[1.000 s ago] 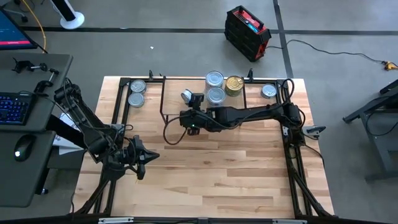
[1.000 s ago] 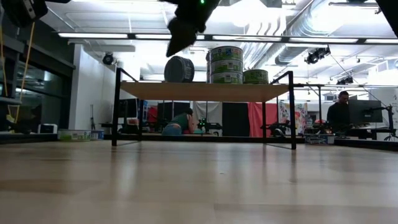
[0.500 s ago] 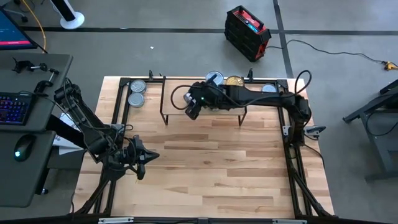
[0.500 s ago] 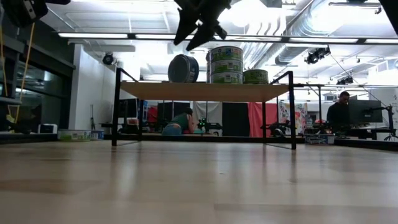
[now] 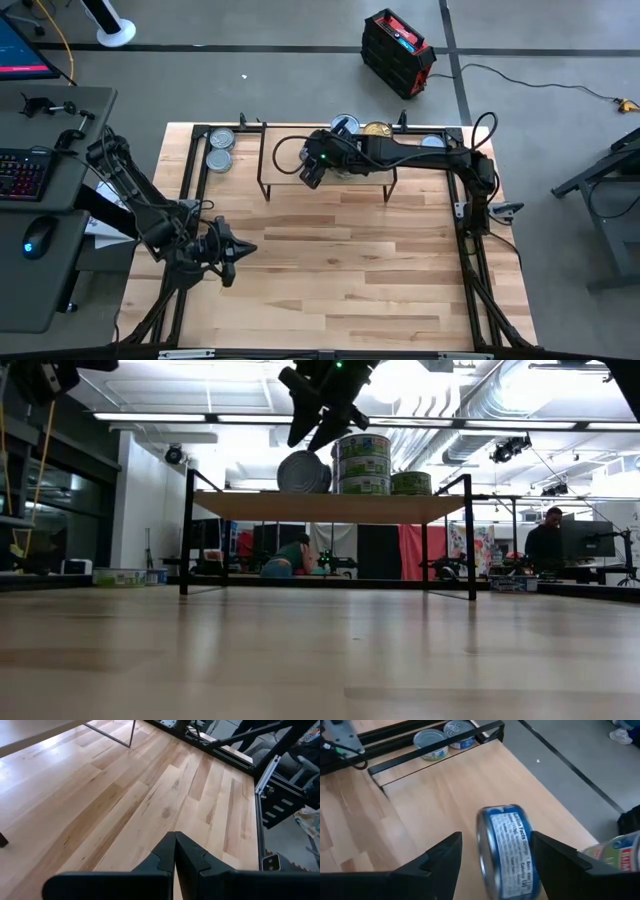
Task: Stack canned seafood by type on shelf
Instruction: Put the blue tuna can on the shelf
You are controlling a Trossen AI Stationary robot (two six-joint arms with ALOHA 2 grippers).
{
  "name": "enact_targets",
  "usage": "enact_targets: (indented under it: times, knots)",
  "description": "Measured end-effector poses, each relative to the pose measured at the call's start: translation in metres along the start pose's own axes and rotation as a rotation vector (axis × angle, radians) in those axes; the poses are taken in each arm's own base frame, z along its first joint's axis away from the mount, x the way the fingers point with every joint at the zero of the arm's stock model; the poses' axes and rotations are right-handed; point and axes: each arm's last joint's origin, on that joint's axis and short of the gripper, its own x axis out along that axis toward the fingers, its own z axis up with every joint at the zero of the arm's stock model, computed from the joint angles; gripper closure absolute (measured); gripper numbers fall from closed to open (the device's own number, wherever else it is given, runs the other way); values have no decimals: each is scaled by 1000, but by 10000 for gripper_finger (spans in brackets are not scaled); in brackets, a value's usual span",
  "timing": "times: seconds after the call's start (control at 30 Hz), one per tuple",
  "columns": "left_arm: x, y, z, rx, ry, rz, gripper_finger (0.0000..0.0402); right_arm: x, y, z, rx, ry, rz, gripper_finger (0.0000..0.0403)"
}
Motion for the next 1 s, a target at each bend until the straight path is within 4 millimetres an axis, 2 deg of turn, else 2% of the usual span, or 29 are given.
enact_targets:
  times: [0.2,0.43,0.6,0.77,1.0]
  knots:
    - [2,1,2,-15,-4,7,401,0,0,1,-31,-14,-3,179]
    - [2,0,2,-21,-4,5,401,-12,-2,12,-205,-61,42,179]
    - [2,0,1,-25,28,-12,401,-8,-23,19,-197,-35,113,179]
    - [2,0,1,-29,42,-20,401,0,-45,17,-169,37,153,179]
    - [2,0,1,-41,42,-20,401,4,-56,18,-144,59,249,179]
